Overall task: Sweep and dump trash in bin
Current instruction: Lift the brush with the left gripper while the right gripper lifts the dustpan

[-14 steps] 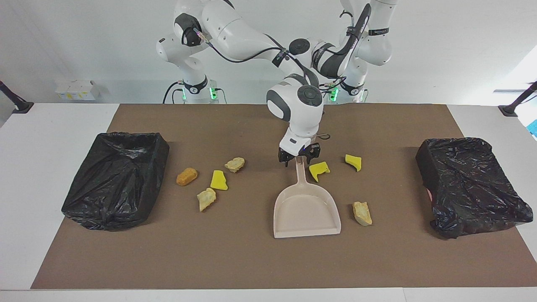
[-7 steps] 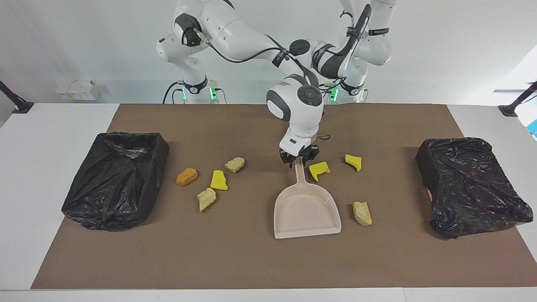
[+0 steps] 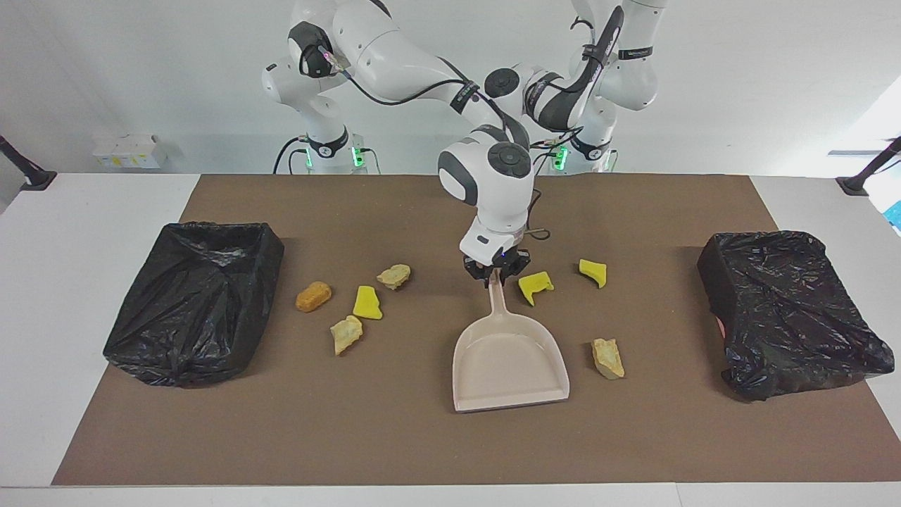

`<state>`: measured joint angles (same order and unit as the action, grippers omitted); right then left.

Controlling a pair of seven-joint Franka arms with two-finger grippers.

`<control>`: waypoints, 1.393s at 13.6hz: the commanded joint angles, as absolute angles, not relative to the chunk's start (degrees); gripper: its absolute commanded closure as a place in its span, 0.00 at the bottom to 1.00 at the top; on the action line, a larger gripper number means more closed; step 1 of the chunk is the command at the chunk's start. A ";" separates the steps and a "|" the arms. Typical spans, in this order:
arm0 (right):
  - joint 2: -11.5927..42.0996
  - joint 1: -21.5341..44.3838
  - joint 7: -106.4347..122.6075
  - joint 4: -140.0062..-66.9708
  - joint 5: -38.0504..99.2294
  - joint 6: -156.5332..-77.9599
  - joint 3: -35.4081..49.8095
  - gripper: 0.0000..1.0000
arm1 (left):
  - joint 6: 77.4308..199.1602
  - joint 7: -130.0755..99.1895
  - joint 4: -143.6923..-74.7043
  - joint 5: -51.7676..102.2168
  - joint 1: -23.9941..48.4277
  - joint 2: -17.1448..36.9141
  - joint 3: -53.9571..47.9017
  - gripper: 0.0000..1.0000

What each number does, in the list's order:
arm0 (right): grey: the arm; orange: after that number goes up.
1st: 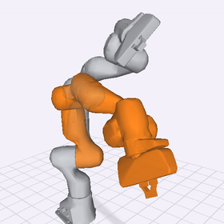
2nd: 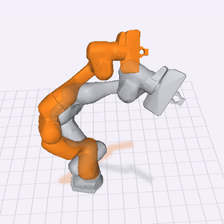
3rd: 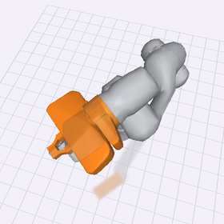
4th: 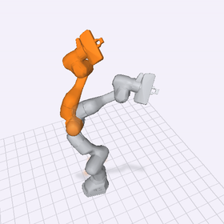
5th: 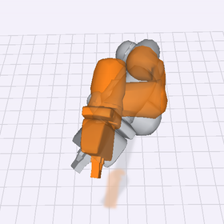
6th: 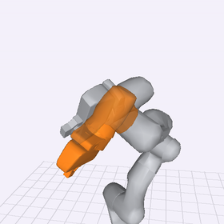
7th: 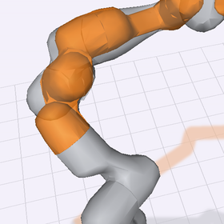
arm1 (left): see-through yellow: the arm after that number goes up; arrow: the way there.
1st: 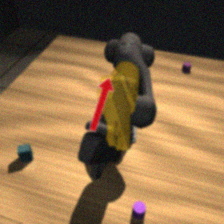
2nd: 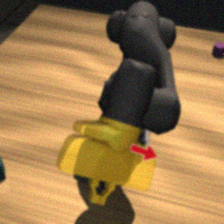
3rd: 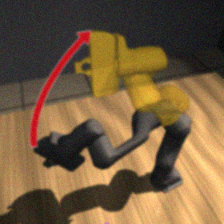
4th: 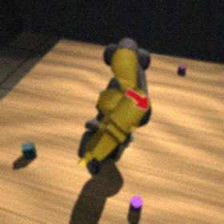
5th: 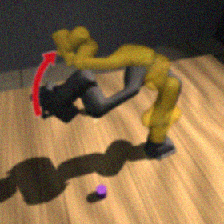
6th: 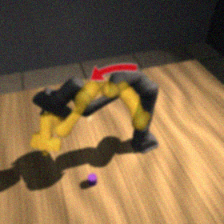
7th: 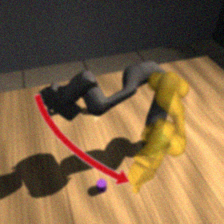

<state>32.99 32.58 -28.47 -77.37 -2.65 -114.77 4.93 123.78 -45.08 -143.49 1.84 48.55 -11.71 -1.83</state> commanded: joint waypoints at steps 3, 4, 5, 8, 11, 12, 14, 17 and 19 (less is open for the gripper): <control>27.52 27.08 -11.12 -81.55 2.37 -113.73 5.71 1.00 | 122.96 -36.85 -138.00 2.37 39.66 -7.66 -1.93 1.00; 26.73 26.81 -5.51 -81.82 2.46 -112.34 5.63 1.00 | 123.05 -35.17 -136.94 2.37 38.25 -6.69 -1.93 1.00; 26.28 25.94 -0.93 -81.83 2.55 -110.67 5.63 1.00 | 123.05 -33.50 -136.06 2.37 36.41 -5.81 -1.93 1.00; 24.00 22.43 8.93 -81.91 2.46 -104.96 5.62 1.00 | 122.17 -27.45 -134.30 2.20 30.96 -4.83 -1.93 1.00; 21.63 20.57 19.05 -82.87 2.20 -100.12 5.54 1.00 | 119.02 -23.47 -131.24 1.93 26.46 -5.71 -1.85 1.00; 20.49 20.31 21.77 -84.27 1.59 -99.76 5.54 1.00 | 116.92 -23.38 -129.05 1.93 25.67 -5.71 -1.85 1.00; 19.25 20.13 28.62 -85.95 0.88 -98.44 5.45 1.00 | 114.18 -22.42 -126.74 1.93 23.39 -7.46 -1.85 1.00; 17.15 20.57 34.87 -88.93 -4.29 -95.54 5.54 1.00 | 113.64 -18.65 -126.65 1.67 20.40 -8.70 -1.67 1.00; 14.86 21.18 42.34 -92.89 -6.23 -96.15 5.54 1.00 | 113.99 -12.34 -125.95 -0.52 17.24 -8.18 -1.67 1.00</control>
<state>18.91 21.09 36.77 -87.20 -4.02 -95.33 5.27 114.61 -17.34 -126.60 0.99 20.37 -8.19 -1.16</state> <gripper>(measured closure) 0.687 0.740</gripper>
